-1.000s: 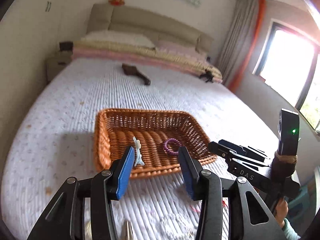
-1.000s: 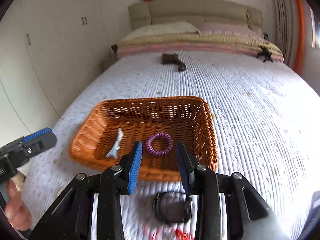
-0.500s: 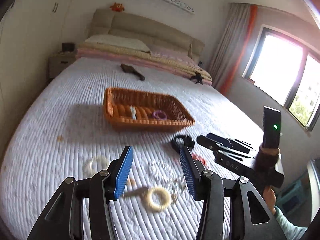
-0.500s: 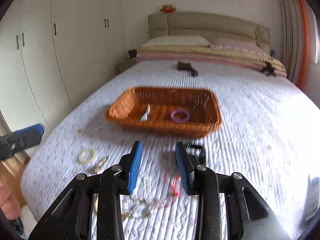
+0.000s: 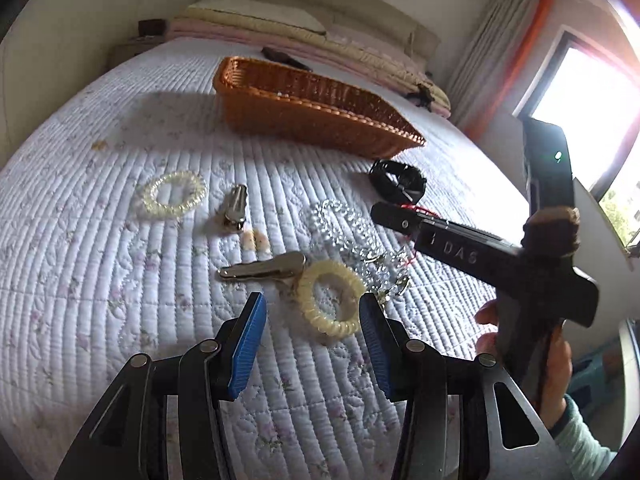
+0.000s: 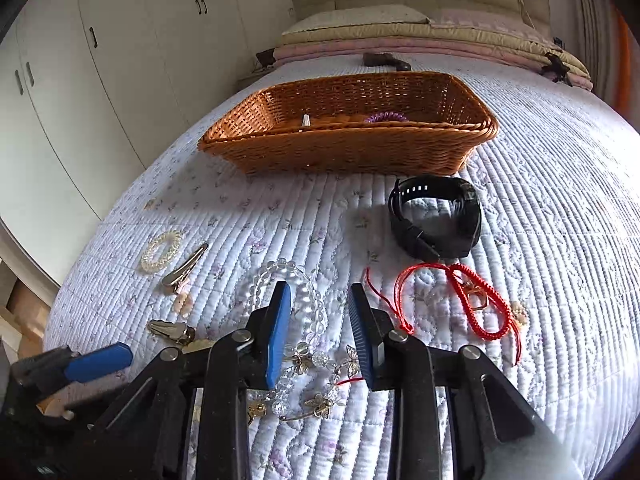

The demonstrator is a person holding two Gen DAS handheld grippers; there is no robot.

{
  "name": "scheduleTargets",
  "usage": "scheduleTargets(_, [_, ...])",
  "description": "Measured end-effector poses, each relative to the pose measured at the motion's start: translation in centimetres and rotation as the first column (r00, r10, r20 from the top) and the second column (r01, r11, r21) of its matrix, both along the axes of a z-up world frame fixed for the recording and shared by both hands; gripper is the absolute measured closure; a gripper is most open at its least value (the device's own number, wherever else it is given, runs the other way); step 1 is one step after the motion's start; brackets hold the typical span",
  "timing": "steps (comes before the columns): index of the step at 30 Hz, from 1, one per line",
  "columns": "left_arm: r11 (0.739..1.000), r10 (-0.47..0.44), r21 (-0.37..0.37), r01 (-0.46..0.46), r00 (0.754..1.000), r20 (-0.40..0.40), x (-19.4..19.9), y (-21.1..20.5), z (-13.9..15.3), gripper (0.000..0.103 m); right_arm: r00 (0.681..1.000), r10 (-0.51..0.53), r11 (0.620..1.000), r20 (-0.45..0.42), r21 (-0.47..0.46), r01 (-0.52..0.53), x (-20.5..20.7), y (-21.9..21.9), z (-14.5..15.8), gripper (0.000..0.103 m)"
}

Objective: Organize jewelry
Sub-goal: 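Grasp the cream coil hair tie with the left tool while the right tool grasps the crystal bead bracelet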

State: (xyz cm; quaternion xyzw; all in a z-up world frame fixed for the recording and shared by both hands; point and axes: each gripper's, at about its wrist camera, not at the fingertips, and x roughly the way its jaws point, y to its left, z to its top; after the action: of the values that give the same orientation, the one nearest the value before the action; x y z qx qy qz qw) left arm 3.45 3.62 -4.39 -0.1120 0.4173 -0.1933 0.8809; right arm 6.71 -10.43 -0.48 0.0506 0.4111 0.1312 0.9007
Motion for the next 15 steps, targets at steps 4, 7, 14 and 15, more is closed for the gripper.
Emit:
scheduleTargets(4, [1.0,0.008,0.027,-0.007,1.0,-0.021,0.6,-0.8,-1.0,0.066,0.999,0.019,1.0,-0.028,0.011,-0.019,0.5,0.3,-0.6,0.078])
scheduleTargets(7, [0.999,0.023,0.043,-0.022,1.0,-0.018,0.8,-1.1,-1.6,0.069,0.998,0.032,0.999,-0.05,0.013,-0.032,1.0,0.3,-1.0,0.083])
scheduleTargets(14, [0.994,0.041,0.102,-0.041,0.999,0.002,1.4,-2.2,-1.8,0.069,0.993,0.066,0.997,-0.096,-0.034,-0.07,2.0,1.6,-2.0,0.083])
scheduleTargets(15, [0.992,0.042,0.115,-0.042,0.999,0.007,1.4,-2.5,-1.9,0.069,0.993,0.069,0.996,-0.101,-0.041,-0.073,2.1,1.8,-2.1,0.083])
